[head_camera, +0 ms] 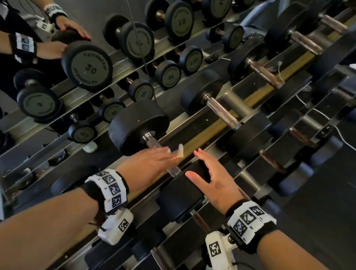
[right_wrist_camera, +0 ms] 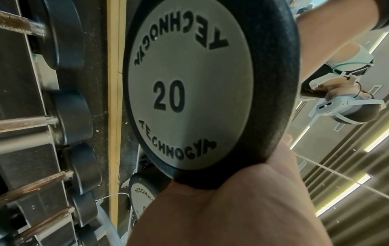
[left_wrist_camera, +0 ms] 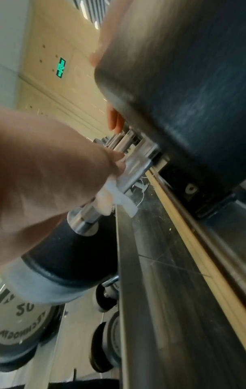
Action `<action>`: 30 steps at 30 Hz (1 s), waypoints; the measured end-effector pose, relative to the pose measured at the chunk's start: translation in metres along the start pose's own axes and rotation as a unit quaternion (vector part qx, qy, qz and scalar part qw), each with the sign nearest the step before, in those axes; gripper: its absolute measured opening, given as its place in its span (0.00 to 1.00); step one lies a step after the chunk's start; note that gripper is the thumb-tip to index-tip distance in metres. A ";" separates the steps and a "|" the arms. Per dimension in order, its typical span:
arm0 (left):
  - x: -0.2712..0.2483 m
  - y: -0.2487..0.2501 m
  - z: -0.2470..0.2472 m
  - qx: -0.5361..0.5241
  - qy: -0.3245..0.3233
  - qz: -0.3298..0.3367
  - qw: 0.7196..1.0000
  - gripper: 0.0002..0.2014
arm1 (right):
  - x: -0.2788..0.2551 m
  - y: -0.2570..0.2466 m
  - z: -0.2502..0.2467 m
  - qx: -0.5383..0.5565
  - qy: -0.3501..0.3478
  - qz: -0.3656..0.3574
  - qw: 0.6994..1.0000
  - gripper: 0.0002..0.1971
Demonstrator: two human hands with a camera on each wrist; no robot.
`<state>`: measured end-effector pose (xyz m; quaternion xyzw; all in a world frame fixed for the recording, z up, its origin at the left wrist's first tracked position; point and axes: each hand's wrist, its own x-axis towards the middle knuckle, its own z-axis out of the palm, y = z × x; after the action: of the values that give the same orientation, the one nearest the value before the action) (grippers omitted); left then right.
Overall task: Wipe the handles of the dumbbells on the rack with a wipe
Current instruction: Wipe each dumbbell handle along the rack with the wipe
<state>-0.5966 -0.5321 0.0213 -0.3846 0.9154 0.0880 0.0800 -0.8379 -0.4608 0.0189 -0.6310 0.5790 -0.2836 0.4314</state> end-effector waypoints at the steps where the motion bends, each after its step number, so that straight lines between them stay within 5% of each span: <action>1: 0.001 -0.005 -0.001 0.005 0.005 0.004 1.000 0.37 | 0.000 0.000 0.000 0.004 0.000 0.001 1.000 0.34; 6: 0.007 -0.019 -0.004 -0.008 0.009 -0.086 0.996 0.36 | 0.001 0.004 0.000 0.020 -0.006 0.006 1.000 0.34; 12: -0.017 0.012 -0.002 0.030 0.009 0.000 1.000 0.40 | 0.002 0.006 0.000 0.029 -0.002 0.004 1.000 0.35; 19: -0.006 -0.012 -0.009 0.049 0.019 -0.063 0.997 0.29 | 0.002 0.006 0.001 0.027 -0.002 0.007 1.000 0.34; 24: -0.010 -0.003 -0.005 0.063 0.017 0.006 0.998 0.26 | 0.002 0.005 0.001 0.031 -0.001 0.007 1.000 0.33; 30: 0.017 -0.018 -0.013 0.018 -0.030 -0.030 0.999 0.19 | -0.001 0.007 0.006 0.074 0.046 0.021 0.996 0.37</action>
<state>-0.5962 -0.5596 0.0286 -0.4079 0.9018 0.0808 0.1172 -0.8365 -0.4578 0.0096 -0.5714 0.5889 -0.3453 0.4555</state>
